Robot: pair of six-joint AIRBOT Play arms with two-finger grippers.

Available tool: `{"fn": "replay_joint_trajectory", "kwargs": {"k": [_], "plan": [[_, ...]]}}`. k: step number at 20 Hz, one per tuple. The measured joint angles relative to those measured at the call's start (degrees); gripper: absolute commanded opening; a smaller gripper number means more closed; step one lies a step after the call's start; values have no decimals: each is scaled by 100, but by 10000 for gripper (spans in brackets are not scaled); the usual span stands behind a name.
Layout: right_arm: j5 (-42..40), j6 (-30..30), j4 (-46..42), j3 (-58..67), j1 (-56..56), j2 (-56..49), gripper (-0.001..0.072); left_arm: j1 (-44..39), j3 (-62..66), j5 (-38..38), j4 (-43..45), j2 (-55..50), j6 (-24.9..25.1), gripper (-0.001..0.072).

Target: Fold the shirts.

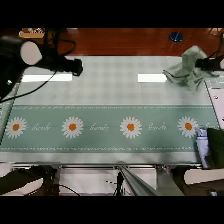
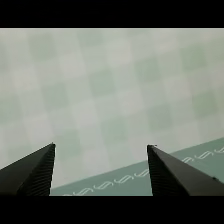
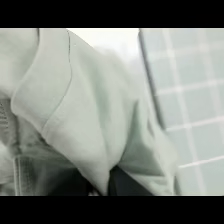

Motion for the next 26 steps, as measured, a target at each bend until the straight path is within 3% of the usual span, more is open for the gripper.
{"fn": "replay_joint_trajectory", "kwargs": {"k": [7,12,16,23,25,26], "plan": [[343,-251,452,2,750,2918,32,0,1504,-1102,-2,737,184,708],[2000,-393,1561,4,1574,3960,31,0,1777,-2015,0,1672,157,708],[3117,-448,2240,0,2616,3893,31,0,1825,-2511,-2,2149,81,708],[3421,-415,2538,0,4883,2192,41,0,1648,-2889,-2,2352,39,708],[3254,-389,2597,0,5510,1547,379,0,1495,-2918,-2,2363,31,708],[3167,-393,2643,0,5768,1276,463,0,1386,-2924,-2,2367,31,708]]}}
